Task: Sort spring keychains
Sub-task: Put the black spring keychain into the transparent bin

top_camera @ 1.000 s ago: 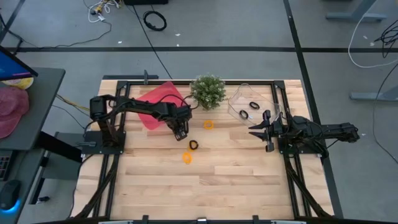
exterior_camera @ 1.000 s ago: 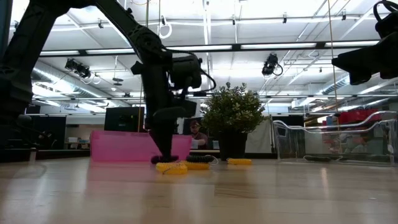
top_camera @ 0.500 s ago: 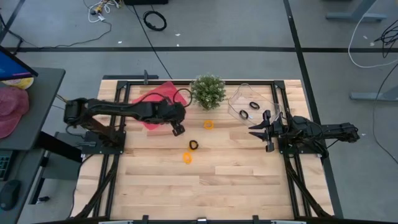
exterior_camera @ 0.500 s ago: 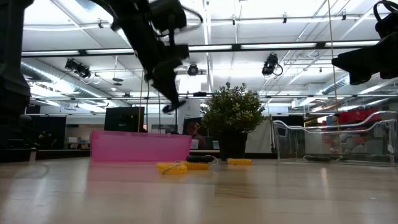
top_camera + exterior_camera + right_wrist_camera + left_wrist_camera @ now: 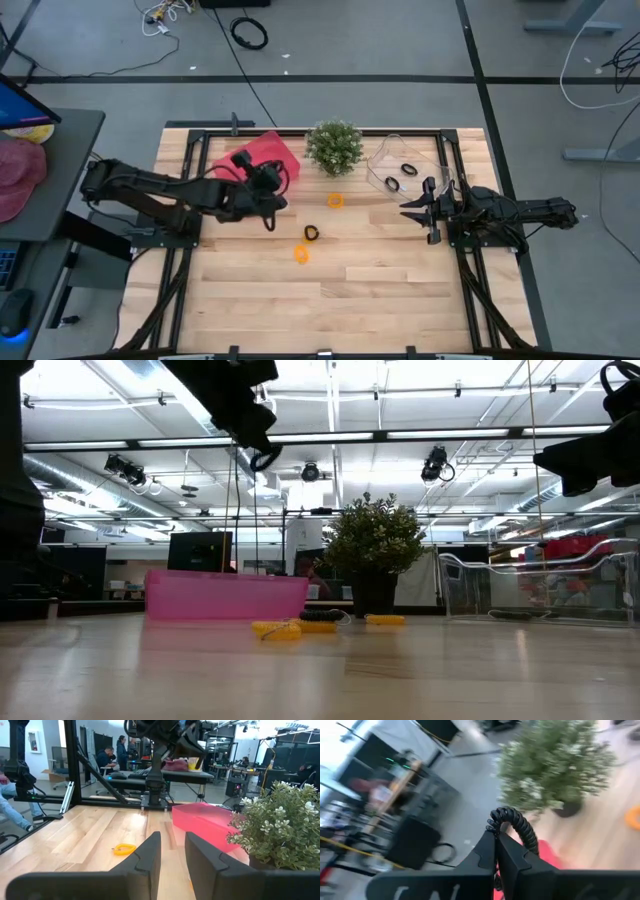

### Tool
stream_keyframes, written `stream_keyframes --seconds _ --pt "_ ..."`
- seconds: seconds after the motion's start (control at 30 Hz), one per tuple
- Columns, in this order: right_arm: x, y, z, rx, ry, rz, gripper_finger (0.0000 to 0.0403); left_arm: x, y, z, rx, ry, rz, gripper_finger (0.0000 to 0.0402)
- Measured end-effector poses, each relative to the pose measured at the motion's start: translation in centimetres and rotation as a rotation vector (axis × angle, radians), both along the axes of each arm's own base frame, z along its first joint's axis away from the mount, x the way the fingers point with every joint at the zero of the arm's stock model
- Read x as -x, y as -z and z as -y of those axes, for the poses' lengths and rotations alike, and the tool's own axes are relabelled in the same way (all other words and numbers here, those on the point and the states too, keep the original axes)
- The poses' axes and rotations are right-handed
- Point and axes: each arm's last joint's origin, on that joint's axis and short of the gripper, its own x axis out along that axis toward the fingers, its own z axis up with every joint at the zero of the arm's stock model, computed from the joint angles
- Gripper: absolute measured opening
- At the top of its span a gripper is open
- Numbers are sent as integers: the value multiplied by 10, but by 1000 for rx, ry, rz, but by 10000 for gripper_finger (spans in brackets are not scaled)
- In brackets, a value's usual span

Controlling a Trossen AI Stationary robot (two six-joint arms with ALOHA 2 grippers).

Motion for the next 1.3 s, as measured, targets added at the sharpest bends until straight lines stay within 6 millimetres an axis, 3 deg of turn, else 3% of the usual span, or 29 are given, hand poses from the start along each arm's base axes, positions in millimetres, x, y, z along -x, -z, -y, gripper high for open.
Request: stream_keyframes --seconds 0.27,0.6,0.8,0.93,1.1,1.3 --pt "0 0 0 0 0 0 93 4 -4 13 -67 -7 16 6" --pt "0 0 -1 4 -32 0 93 0 -7 16 -6 46 79 6" --pt "0 -2 -1 210 -15 21 93 -3 -12 18 108 156 140 6" --pt "3 -19 -1 226 -17 203 93 -6 -14 21 188 247 167 4" --pt "13 -45 -1 -10 -60 488 93 -8 -15 23 248 324 183 11" --pt "25 -69 0 22 -31 779 93 -10 -18 24 260 349 210 6"
